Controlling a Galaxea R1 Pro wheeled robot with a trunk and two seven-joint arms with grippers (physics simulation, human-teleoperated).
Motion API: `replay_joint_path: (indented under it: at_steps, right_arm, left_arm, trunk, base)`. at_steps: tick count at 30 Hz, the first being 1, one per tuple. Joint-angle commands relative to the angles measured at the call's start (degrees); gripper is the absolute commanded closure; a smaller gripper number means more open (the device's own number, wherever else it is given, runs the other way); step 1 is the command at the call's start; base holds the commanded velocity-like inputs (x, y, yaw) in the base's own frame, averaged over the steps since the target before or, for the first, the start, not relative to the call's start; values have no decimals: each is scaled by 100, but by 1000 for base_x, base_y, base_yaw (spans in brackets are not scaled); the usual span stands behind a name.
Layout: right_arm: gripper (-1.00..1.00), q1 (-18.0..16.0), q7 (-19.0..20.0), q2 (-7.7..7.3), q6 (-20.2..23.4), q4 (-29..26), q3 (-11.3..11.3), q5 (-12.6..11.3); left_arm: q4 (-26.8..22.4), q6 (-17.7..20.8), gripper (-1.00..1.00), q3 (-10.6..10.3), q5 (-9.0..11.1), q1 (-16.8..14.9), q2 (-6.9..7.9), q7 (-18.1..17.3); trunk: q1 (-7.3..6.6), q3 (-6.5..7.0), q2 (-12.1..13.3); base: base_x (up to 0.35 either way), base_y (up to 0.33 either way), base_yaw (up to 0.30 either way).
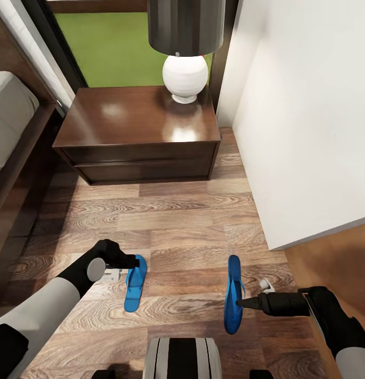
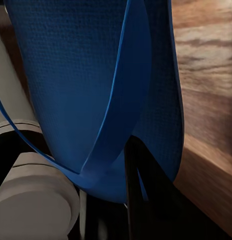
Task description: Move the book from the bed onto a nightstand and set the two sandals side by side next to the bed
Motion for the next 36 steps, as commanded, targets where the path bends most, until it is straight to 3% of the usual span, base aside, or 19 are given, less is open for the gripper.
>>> replay_joint_path:
  at_steps: [1,8,22,32,36]
  right_arm:
    - [100,-3,76,1,86,-5,-17,58]
    - [100,-3,76,5,87,-4,-13,58]
    - [100,-3,76,5,86,0,-10,58]
    - [100,-3,76,5,86,-4,-10,58]
    - [100,-3,76,5,87,-4,-10,58]
  left_arm:
    - [-8,-7,-100,-25,30,-5,6,-37]
    - [-11,-7,-100,-23,33,-5,6,-36]
    - [-13,-7,-100,-22,30,-6,6,-37]
    - [-9,-6,-100,-26,30,-5,6,-37]
    - [-6,-6,-100,-24,30,-3,6,-37]
  trunk:
    - [-1,-4,-1]
    - [-1,-4,-1]
    - [35,-314,-20]
    - [35,-314,-20]
    - [45,-402,-26]
  base:
    - [0,0,0]
    - [0,0,0]
    - [0,0,0]
    - [0,0,0]
    - [0,0,0]
